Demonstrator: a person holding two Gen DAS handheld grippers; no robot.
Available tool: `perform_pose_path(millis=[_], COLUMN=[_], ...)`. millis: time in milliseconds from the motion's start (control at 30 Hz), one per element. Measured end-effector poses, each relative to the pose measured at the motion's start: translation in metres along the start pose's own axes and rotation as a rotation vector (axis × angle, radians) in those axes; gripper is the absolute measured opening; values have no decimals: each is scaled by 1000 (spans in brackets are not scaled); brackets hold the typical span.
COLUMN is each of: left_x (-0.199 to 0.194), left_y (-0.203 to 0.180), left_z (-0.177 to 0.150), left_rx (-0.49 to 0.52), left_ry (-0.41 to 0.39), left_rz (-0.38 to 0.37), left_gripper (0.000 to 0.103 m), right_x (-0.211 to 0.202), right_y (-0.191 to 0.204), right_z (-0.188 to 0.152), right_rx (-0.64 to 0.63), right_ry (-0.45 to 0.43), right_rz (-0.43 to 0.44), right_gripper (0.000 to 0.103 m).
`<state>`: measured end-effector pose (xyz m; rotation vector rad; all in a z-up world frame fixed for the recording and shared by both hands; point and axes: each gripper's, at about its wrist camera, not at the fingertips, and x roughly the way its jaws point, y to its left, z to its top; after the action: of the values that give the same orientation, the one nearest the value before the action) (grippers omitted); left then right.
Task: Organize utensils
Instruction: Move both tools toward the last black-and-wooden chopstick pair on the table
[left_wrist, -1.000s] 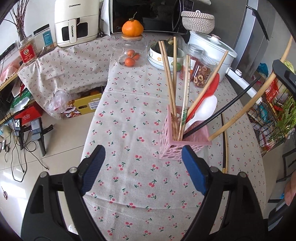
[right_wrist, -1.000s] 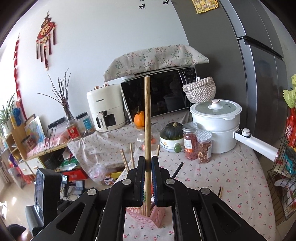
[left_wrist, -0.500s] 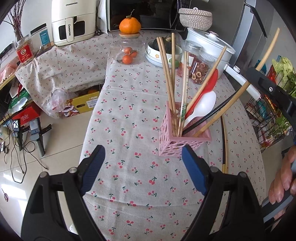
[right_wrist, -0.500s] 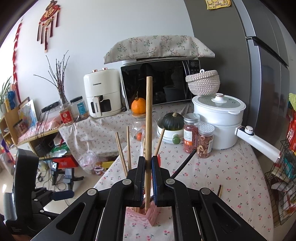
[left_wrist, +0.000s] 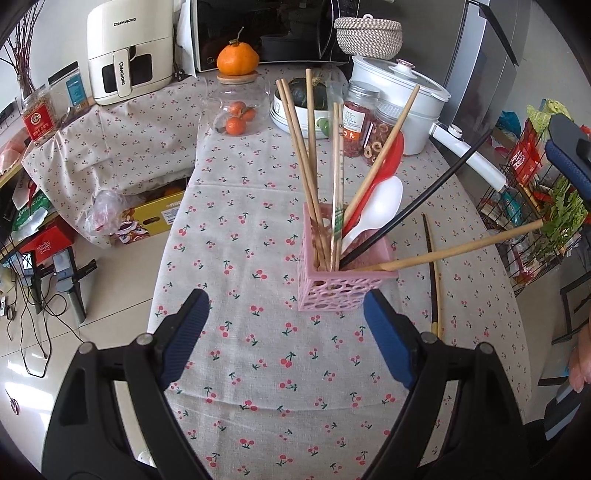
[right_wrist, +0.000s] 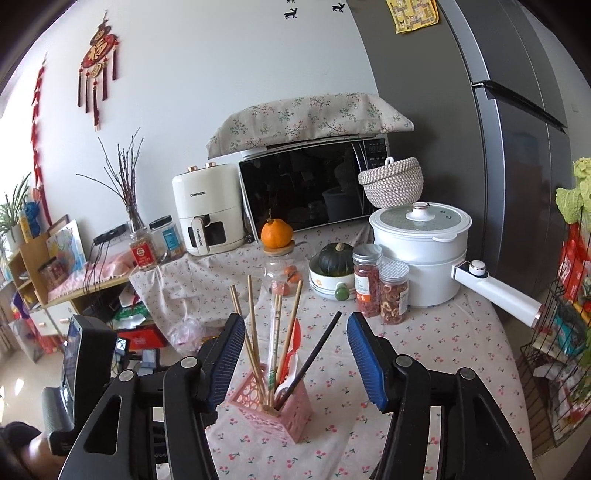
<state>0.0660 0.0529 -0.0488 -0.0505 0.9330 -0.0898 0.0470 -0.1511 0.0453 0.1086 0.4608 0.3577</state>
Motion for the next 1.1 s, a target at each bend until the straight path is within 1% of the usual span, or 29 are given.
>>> perform_pose_path(millis=[67,167,267,333,567,633,700,767,867,933,1033,1100], left_x=[0,2,6,10,22,25,29,36,44,46,49,52], left_y=[-4,-9,-15,-20,-33,-36,-41,-46,-54,-57,-59,-61], left_z=[-1,-2,-5,-7,-16,-21,-27,-33,-39,-41,-41,-41], left_rx=[7,11,17,22,9,-11,-31,-31,0,11,25,51], left_ry=[1,11,32,50,91,81,69,63,56,37,19,25], left_rz=[-7,-24,-47,-54,-83,-98,-130,-148,-124,-107,-88,-80], left_gripper=[91,93,94,94,95,95,96,96,96,96,96,96], right_x=[-5,-8,-9,-9,10,19,31,42,61,72,90,99], right_y=[-11,-29,-46,-57,-85,-92,-99,-106,-113,-117,-125,-131], right_z=[-1,-5,-11,-16,-41,-51,-60,-70,-84,-93,-104,-111], right_rx=[17,45,75,93,100,97,97,101,104,105,107,104], right_ry=[6,27,61,91,230,276,322,370,433,467,508,528], right_rz=[-16,-49,-94,-120,-194,-217,-237,-250,-263,-267,-279,-291], right_gripper=[69,77,83,85,86,86,86,86,86,86,86,85])
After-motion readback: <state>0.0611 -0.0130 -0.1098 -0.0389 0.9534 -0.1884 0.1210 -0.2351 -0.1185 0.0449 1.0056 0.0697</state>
